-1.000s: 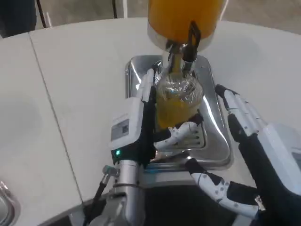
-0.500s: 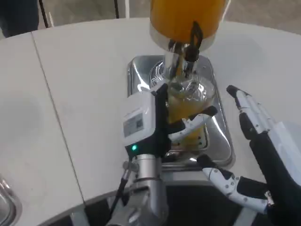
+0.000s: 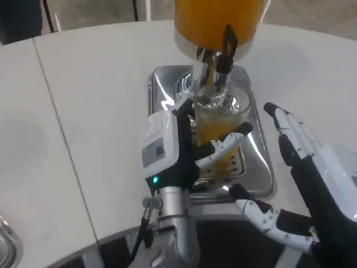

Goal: Grasp the cup under the faucet to collect the drink, then remove the cup.

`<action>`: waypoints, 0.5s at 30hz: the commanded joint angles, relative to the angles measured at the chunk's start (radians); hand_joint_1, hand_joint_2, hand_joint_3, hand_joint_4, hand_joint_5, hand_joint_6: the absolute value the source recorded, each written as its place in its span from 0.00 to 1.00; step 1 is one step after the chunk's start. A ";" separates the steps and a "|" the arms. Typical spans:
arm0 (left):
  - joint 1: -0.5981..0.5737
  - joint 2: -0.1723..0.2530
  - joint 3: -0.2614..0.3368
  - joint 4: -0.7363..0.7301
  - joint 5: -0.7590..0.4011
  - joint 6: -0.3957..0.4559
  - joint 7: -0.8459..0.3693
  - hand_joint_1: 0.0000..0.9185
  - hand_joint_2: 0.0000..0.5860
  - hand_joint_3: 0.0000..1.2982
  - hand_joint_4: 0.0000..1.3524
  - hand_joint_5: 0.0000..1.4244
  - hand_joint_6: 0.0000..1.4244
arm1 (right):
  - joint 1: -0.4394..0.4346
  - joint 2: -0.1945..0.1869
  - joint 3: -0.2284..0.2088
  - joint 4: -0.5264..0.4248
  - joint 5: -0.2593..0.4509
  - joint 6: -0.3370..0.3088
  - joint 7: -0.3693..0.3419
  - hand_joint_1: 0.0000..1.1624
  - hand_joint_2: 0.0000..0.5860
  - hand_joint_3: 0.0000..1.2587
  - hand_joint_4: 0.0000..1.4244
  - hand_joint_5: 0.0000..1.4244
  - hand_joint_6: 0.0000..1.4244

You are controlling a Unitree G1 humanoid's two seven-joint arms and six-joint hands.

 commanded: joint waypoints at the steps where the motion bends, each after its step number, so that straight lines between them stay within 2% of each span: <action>1: 0.028 0.029 0.004 -0.040 0.002 -0.059 0.029 0.57 0.15 0.85 0.84 1.00 1.00 | -0.014 -0.004 0.006 0.026 0.011 -0.004 -0.015 0.47 0.62 0.00 0.00 0.01 0.09; 7: 0.061 0.066 0.015 -0.100 0.007 -0.082 0.029 0.59 0.13 0.87 0.86 1.00 1.00 | -0.021 -0.016 0.011 0.045 0.030 -0.011 -0.024 0.47 0.62 0.00 0.00 0.01 0.09; 15: 0.112 0.105 0.013 -0.170 0.019 -0.089 0.020 0.60 0.14 0.89 0.87 1.00 1.00 | -0.025 -0.027 0.022 0.048 0.020 -0.017 -0.043 0.47 0.62 0.00 0.00 0.01 0.09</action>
